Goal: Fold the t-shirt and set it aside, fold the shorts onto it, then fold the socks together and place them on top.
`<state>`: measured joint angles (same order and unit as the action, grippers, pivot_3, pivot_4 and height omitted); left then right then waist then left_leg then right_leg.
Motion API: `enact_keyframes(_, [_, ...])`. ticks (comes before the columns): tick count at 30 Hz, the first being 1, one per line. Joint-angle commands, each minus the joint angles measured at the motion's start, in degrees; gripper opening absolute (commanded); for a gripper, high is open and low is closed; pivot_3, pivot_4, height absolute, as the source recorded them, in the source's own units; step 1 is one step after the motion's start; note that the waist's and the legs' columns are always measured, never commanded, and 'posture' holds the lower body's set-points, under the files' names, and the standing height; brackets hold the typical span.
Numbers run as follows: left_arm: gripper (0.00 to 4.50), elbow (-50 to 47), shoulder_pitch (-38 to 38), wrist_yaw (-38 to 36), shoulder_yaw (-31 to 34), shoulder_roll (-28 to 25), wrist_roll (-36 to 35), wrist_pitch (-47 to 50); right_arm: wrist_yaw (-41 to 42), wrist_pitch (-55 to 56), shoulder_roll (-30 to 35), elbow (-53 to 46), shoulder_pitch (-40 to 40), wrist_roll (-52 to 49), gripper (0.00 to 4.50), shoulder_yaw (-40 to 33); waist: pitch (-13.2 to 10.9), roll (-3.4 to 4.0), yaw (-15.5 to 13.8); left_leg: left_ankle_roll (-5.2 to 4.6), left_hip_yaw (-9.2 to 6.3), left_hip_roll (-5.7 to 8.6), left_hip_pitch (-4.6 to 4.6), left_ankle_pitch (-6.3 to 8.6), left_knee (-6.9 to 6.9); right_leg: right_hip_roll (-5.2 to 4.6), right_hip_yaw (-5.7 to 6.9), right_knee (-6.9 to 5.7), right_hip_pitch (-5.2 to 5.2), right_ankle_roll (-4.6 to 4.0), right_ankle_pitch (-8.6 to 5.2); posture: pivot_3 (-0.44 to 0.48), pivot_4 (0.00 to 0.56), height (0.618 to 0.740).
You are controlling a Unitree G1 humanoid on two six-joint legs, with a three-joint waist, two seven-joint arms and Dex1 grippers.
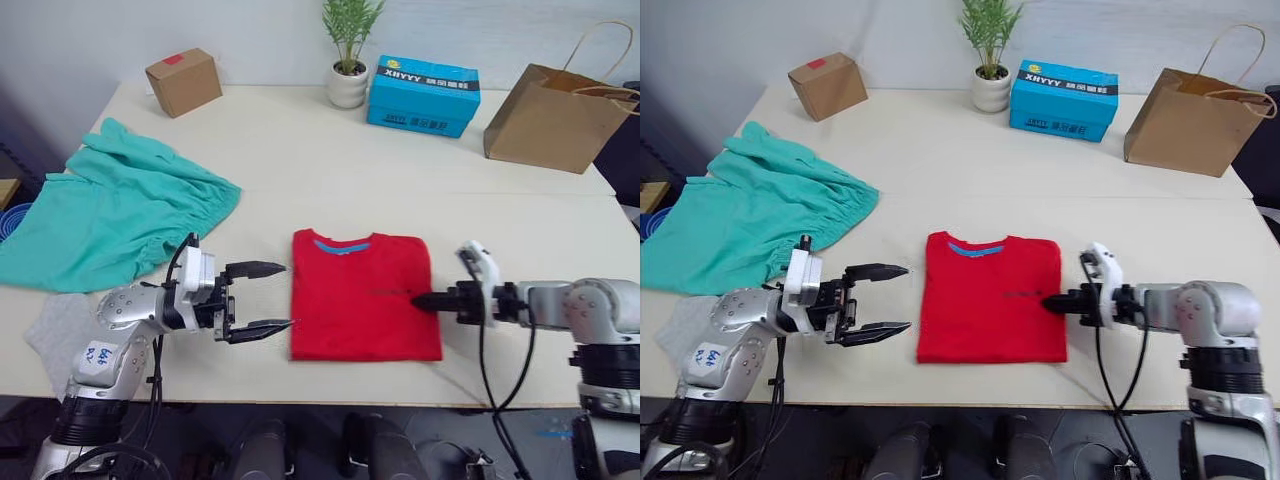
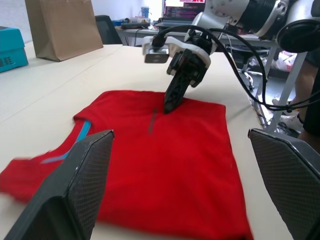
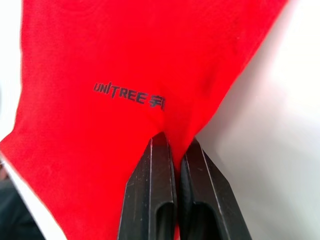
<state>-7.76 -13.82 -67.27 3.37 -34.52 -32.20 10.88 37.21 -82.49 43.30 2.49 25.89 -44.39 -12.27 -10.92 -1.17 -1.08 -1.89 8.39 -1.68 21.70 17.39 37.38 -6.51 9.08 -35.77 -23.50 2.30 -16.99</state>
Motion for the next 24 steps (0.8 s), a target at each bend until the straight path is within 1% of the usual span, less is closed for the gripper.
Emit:
enact_keyframes(1, [4.50,1.0,-1.8,-1.1,0.0,0.3,0.3,-1.7,3.9,3.4,7.1,0.9,-3.6,1.1,0.02,-4.8,0.0,0.01,-0.4,-0.03,0.00,0.00,0.03,0.01,0.02,0.00,0.00,0.03,-0.02,0.02,0.01,0.000,0.150,0.740])
enact_keyframes(4, [4.50,2.5,-3.1,-2.4,-0.2,0.3,0.2,-2.0,11.0,12.2,15.4,5.3,-8.2,4.4,0.02,-5.4,0.0,0.04,-0.3,-0.07,0.02,0.01,0.06,0.04,0.01,0.00,0.01,0.11,-0.02,0.05,0.03,0.000,0.150,0.740])
enact_keyframes(5, [4.50,2.7,-3.3,-2.7,-0.3,0.3,0.2,-2.0,12.5,14.6,17.0,7.1,-8.9,5.5,0.02,-5.2,0.0,0.06,-0.3,-0.08,0.02,0.01,0.06,0.04,0.00,0.00,0.01,0.11,-0.02,0.06,0.03,0.000,0.150,0.740])
enact_keyframes(7, [4.50,3.2,-4.0,-3.7,-0.8,0.3,0.3,-2.2,16.6,23.9,21.2,16.0,-9.6,10.2,0.02,-4.4,0.0,0.06,-0.2,-0.07,0.05,0.00,0.05,0.03,0.01,0.01,0.02,0.10,-0.02,0.07,0.04,0.000,0.150,0.740])
enact_keyframes(9, [4.50,3.5,-4.6,-4.3,-1.2,0.5,0.3,-2.3,19.5,33.2,23.4,25.3,-8.7,14.5,0.02,-3.5,0.0,0.07,-0.1,-0.06,0.09,0.01,0.04,0.01,0.03,0.04,0.00,0.05,-0.02,0.08,0.04,0.000,0.150,0.740])
enact_keyframes(10, [4.50,3.6,-4.8,-4.4,-1.3,0.7,0.3,-2.2,20.5,38.1,24.4,29.8,-7.8,17.5,0.02,-1.8,0.0,0.06,0.0,-0.05,0.12,0.01,0.01,0.00,0.02,0.04,0.00,0.05,-0.02,0.08,0.05,0.000,0.150,0.740])
enact_keyframes(11, [4.50,3.7,-4.9,-4.7,-1.6,0.6,0.3,-2.2,21.3,45.4,25.4,34.7,-7.0,21.3,0.02,0.2,0.0,0.07,0.1,-0.03,0.12,0.00,-0.01,-0.02,0.01,0.06,0.00,0.04,-0.01,0.08,0.05,0.000,0.150,0.740])
enact_keyframes(13, [4.50,3.8,-5.0,-5.0,-1.7,0.7,0.5,-2.4,20.4,58.4,26.2,44.2,-3.5,28.3,0.02,3.7,-0.1,0.09,0.3,0.01,0.15,-0.01,-0.04,-0.04,0.00,0.07,-0.02,0.01,-0.01,0.08,0.04,0.000,0.150,0.740])
enact_keyframes(14, [4.50,3.7,-4.8,-5.1,-1.7,0.6,0.6,-2.4,19.7,61.9,25.9,48.1,-1.0,30.2,0.02,4.4,-0.1,0.13,0.6,0.04,0.17,-0.01,-0.06,-0.06,0.00,0.08,-0.03,-0.01,-0.01,0.08,0.04,0.000,0.150,0.740])
enact_keyframes(17, [4.50,3.2,-3.9,-5.2,-1.3,0.2,0.7,-2.6,17.8,63.6,24.3,56.4,6.3,32.1,0.02,4.5,-0.2,0.40,1.6,0.08,0.24,0.01,-0.09,-0.19,0.02,0.07,-0.11,-0.09,-0.02,0.08,0.05,0.000,0.150,0.740])
enact_keyframes(20, [4.50,2.4,-3.3,-4.8,-1.0,-0.2,0.8,-2.6,22.0,64.0,23.8,59.8,8.5,33.9,0.02,5.6,-0.2,0.42,1.7,0.27,0.22,-0.04,-0.18,-0.36,-0.08,0.12,-0.11,-0.13,-0.02,0.03,0.02,0.000,0.150,0.740])
enact_keyframes(21, [4.50,2.2,-3.2,-4.7,-0.8,-0.3,0.8,-2.6,24.1,63.4,23.8,60.0,8.8,33.9,0.23,5.5,-0.2,0.43,1.6,0.30,0.19,-0.06,-0.19,-0.39,-0.11,0.14,-0.09,-0.13,-0.02,0.00,0.00,0.000,0.150,0.740])
enact_keyframes(23, [4.50,1.7,-2.9,-4.3,-0.4,-0.5,0.7,-2.4,25.2,63.8,24.1,60.3,9.2,34.0,0.68,4.8,-0.3,0.48,1.5,0.32,0.16,-0.08,-0.19,-0.40,-0.12,0.16,-0.08,-0.13,-0.02,-0.01,-0.01,0.000,0.150,0.740])
enact_keyframes(24, [4.50,1.4,-2.7,-4.1,-0.3,-0.7,0.6,-2.3,25.4,64.7,24.6,60.3,9.2,34.1,1.06,4.2,-0.3,0.51,1.4,0.32,0.16,-0.07,-0.18,-0.40,-0.10,0.15,-0.09,-0.13,-0.02,-0.01,0.00,0.000,0.150,0.740])
